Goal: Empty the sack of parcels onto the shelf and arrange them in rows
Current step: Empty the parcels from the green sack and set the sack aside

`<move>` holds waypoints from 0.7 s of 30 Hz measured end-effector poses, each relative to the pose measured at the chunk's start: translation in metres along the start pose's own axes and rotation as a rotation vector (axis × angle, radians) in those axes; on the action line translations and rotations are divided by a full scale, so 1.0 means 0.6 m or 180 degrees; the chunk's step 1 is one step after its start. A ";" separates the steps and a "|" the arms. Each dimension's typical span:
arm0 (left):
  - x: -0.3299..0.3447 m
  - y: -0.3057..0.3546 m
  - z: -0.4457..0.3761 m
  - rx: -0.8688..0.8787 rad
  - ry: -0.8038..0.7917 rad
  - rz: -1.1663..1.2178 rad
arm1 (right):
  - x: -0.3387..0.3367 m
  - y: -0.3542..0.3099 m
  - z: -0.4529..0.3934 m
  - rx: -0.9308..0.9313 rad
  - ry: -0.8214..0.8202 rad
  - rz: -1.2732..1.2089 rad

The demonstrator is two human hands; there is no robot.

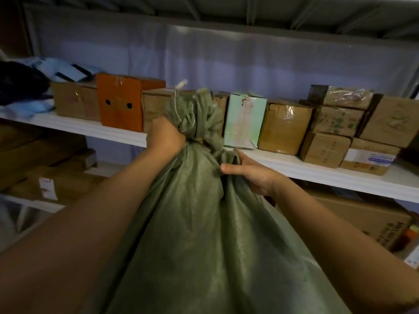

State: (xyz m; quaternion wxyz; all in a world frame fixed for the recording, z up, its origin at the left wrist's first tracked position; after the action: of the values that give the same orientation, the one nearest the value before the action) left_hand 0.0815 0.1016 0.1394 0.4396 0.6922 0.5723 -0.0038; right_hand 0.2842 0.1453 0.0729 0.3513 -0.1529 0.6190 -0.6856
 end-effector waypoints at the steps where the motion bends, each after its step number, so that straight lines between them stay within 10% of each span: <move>1: -0.012 0.010 -0.012 0.0045 0.0108 0.0091 | 0.007 -0.015 -0.003 -0.0204 0.0002 -0.0052; 6: -0.022 0.052 -0.010 -0.0337 -0.0006 0.0923 | 0.068 -0.073 -0.029 -0.0875 0.0171 0.0163; 14: 0.005 0.075 0.087 -0.0747 -0.2316 0.2751 | 0.087 -0.064 -0.032 -0.1578 0.1301 -0.0071; 21: -0.007 -0.097 0.135 -0.0478 -0.3020 0.0607 | 0.040 -0.086 -0.029 -0.1200 0.1831 -0.1075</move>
State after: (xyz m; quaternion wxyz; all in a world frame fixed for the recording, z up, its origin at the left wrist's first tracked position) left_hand 0.0739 0.0462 0.0567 0.6990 0.6298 0.2417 -0.2372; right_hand 0.2410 0.1415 0.1136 0.0110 -0.1160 0.7736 -0.6229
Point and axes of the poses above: each hand's wrist, its own z-axis away from the middle knuckle, its own x-axis out of the palm, y = z × x, the point moved 7 cm from there along -z, towards the middle knuckle, and after that the axes turned 5 degrees about x, right-handed, at the moved point
